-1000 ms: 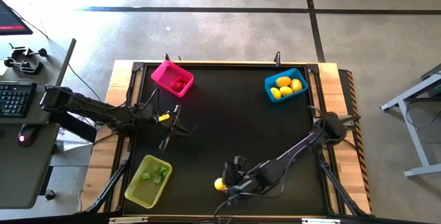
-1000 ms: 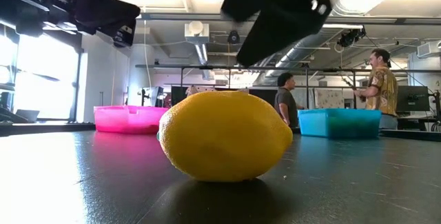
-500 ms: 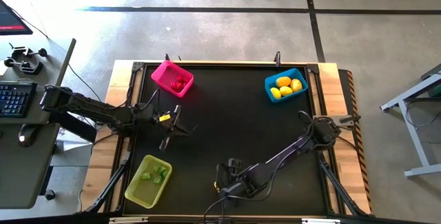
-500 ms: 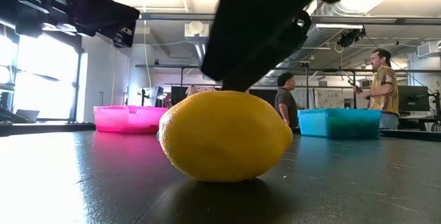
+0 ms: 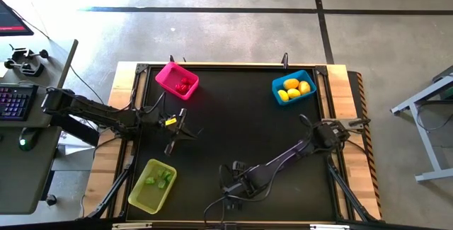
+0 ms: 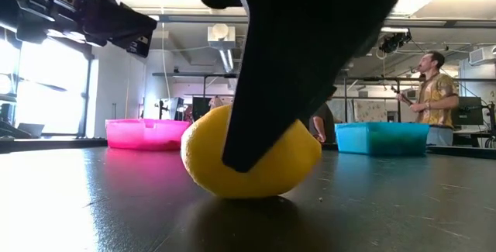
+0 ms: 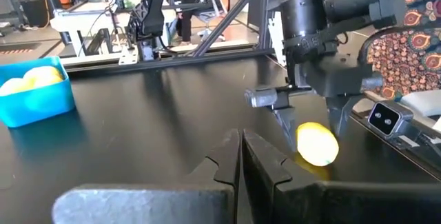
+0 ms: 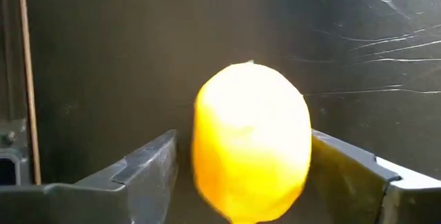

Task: Sort produce into baskets
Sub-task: Put the yellow lemon into the blue bin

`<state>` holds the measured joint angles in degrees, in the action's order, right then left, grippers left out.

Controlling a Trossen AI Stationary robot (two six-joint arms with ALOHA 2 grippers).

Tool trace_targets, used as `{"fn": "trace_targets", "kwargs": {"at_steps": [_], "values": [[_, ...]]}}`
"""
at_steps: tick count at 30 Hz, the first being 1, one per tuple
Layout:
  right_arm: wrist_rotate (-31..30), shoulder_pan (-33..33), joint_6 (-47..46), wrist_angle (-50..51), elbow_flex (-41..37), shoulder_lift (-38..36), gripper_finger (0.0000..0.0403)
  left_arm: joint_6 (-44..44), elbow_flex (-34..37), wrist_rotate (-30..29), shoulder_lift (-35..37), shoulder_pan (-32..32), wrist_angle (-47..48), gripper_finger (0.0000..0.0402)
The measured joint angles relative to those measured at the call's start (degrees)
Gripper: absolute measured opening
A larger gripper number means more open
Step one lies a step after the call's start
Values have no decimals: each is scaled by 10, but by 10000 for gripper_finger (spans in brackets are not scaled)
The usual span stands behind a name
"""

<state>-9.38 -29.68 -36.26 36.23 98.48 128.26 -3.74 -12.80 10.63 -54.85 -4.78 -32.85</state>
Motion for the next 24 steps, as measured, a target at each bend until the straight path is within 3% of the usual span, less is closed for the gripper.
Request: {"fn": "trace_targets", "kwargs": {"at_steps": [6, 10, 15, 19, 24], "values": [[-3, 15, -12, 35, 15, 0, 230, 0, 0, -11, 0, 0, 0, 5], [-47, 23, -11, 136, 64, 0, 170, -2, 0, -39, 0, 1, 0, 5], [-120, 40, -44, 370, 136, -1, 167, -4, 0, -59, 0, 8, 0, 5], [-153, 77, -87, 538, 146, -5, 167, -9, 0, -60, 0, 11, 0, 5], [-153, 153, -47, 504, 60, -78, 167, -15, 0, -60, 0, 11, 0, 5]]}}
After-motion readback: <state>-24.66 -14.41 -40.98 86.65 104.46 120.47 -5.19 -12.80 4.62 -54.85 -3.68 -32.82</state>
